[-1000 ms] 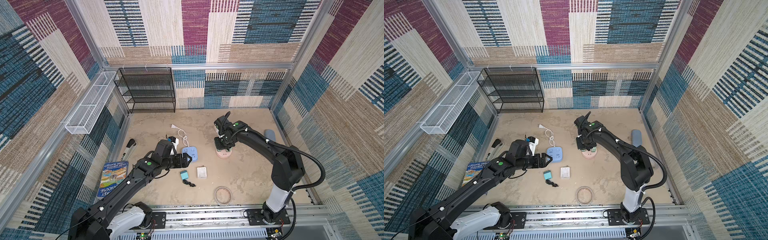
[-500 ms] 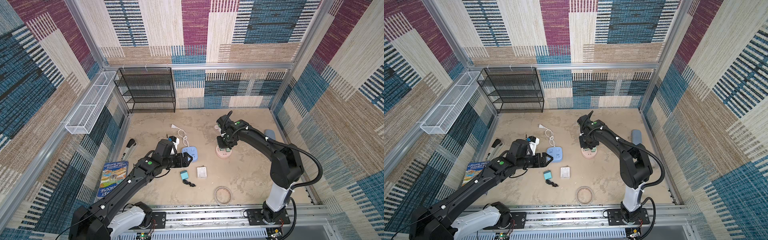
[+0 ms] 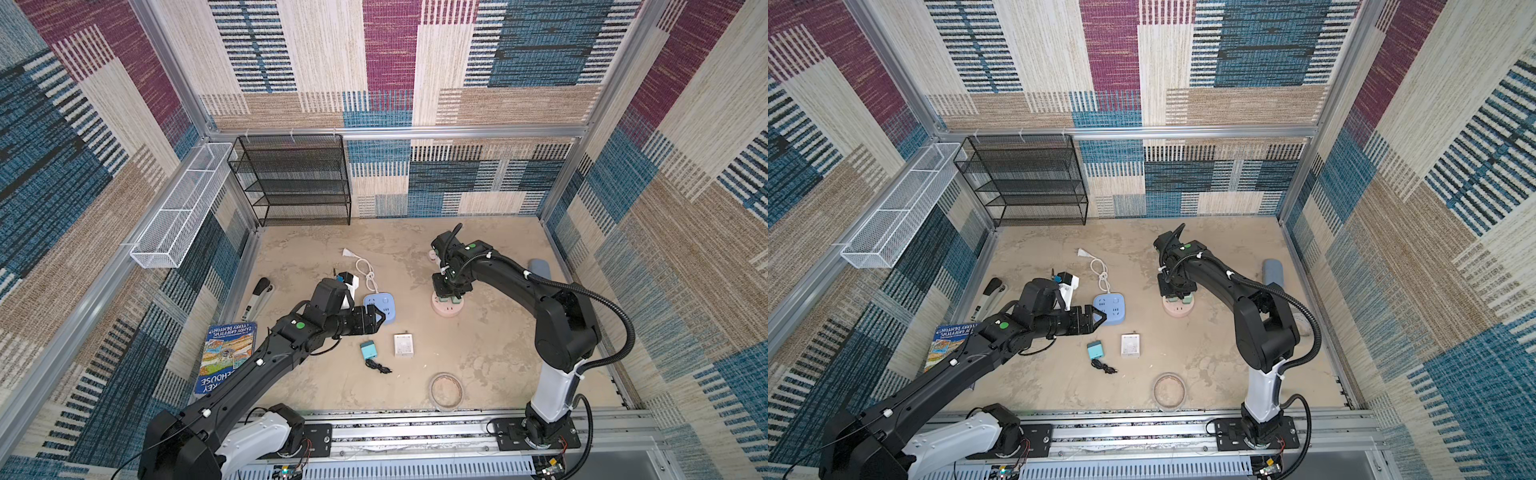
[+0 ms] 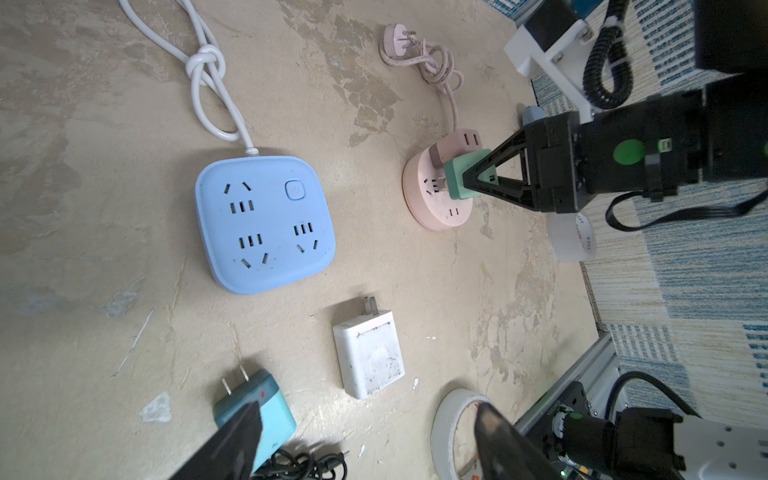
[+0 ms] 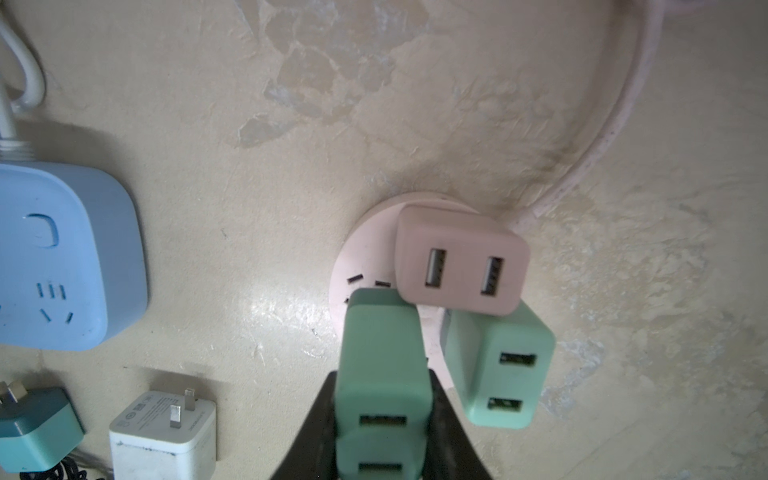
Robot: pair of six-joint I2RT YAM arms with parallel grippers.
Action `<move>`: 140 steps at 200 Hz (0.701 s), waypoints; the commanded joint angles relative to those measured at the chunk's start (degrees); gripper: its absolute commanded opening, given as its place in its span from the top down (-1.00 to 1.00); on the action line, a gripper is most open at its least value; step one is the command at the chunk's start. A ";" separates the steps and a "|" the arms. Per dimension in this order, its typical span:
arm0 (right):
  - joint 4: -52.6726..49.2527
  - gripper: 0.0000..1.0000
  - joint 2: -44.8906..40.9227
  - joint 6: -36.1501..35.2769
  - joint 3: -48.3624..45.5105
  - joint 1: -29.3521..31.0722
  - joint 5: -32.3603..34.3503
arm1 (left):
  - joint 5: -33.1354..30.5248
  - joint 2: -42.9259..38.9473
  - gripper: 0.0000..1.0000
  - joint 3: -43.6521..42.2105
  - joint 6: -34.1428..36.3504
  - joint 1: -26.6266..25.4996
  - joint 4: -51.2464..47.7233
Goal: Insert the plug
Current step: 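Lower the mint-green charger's prongs into a free pink strip socket with the right gripper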
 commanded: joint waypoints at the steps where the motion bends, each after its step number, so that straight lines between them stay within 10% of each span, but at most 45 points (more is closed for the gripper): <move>1: 1.36 1.00 0.38 -0.05 0.71 -0.07 0.66 | 0.05 0.04 -0.70 0.25 0.12 0.02 0.98; 140: 1.27 1.00 2.23 -0.25 1.02 -0.15 0.34 | 0.21 0.51 -0.70 -0.09 0.12 0.04 1.59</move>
